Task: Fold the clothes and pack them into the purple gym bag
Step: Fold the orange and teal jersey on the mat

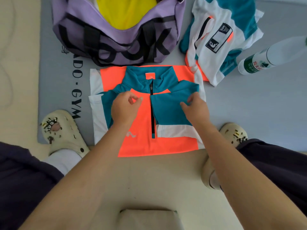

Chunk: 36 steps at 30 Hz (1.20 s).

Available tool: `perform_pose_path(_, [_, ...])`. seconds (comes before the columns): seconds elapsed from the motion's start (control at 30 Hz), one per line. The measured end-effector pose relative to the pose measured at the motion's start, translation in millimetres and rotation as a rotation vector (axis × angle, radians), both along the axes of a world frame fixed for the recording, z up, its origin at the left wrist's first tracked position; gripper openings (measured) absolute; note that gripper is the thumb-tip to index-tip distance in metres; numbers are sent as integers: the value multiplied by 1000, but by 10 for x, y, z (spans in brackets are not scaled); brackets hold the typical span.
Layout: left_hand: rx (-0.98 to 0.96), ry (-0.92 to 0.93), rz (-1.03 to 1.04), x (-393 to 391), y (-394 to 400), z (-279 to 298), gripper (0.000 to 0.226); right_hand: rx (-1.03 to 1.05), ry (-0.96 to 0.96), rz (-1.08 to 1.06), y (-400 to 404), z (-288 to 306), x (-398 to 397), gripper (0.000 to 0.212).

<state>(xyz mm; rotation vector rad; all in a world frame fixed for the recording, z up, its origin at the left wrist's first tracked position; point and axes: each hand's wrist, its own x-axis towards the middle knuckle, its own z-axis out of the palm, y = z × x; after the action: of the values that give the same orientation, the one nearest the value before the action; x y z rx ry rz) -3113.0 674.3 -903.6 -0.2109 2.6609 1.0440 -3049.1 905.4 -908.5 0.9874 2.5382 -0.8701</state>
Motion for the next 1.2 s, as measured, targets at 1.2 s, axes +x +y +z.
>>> perform_pose_path(1.2, [653, -915, -340, -168, -889, 522, 21, -856, -207, -194, -1380, 210, -329, 100])
